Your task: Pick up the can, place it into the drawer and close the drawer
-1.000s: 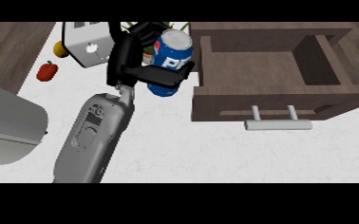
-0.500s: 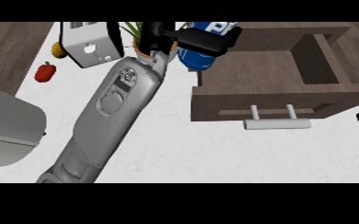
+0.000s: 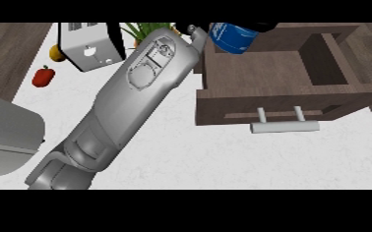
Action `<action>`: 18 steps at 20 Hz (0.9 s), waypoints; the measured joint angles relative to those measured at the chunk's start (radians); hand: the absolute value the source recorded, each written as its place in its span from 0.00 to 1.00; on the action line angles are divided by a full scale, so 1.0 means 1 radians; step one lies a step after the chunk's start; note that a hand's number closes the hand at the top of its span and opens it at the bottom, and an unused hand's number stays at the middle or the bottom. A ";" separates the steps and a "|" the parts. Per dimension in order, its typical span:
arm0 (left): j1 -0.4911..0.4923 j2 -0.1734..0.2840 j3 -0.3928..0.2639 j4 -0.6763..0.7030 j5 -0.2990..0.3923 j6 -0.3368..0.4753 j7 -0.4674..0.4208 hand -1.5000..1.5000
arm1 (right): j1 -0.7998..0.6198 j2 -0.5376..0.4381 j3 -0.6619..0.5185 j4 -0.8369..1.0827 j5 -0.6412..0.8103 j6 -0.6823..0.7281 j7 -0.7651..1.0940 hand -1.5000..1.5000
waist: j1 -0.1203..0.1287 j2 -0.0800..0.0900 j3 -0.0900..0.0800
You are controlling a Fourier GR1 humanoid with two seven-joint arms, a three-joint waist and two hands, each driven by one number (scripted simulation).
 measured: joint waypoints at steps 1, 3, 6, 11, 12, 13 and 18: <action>-0.017 0.000 0.003 0.028 0.010 -0.006 -0.014 1.00 | -0.001 0.004 0.004 0.005 0.008 -0.002 -0.003 0.00 | 0.001 0.000 0.000; -0.054 0.000 -0.006 0.084 0.033 -0.002 -0.029 1.00 | -0.008 0.007 0.005 0.010 0.009 -0.003 -0.007 0.00 | -0.001 0.001 0.000; -0.114 0.000 -0.012 0.173 0.066 0.002 -0.054 1.00 | -0.005 0.010 0.013 0.010 0.012 -0.004 -0.004 0.00 | -0.008 0.003 0.000; -0.173 0.000 -0.048 0.276 0.122 0.016 -0.099 1.00 | -0.026 0.005 0.017 0.010 0.019 -0.007 0.008 0.00 | -0.015 0.005 0.000; -0.186 0.000 -0.060 0.293 0.137 0.020 -0.102 1.00 | -0.032 0.004 0.020 0.004 0.023 -0.011 0.017 0.00 | -0.019 0.005 0.001; -0.196 0.000 -0.072 0.311 0.151 0.025 -0.105 1.00 | -0.046 -0.003 0.014 0.014 0.019 -0.011 0.019 0.00 | -0.022 0.006 0.001; -0.229 0.000 -0.108 0.396 0.208 0.027 -0.144 1.00 | -0.067 -0.009 0.012 0.027 0.015 -0.010 0.021 0.00 | -0.037 0.011 0.001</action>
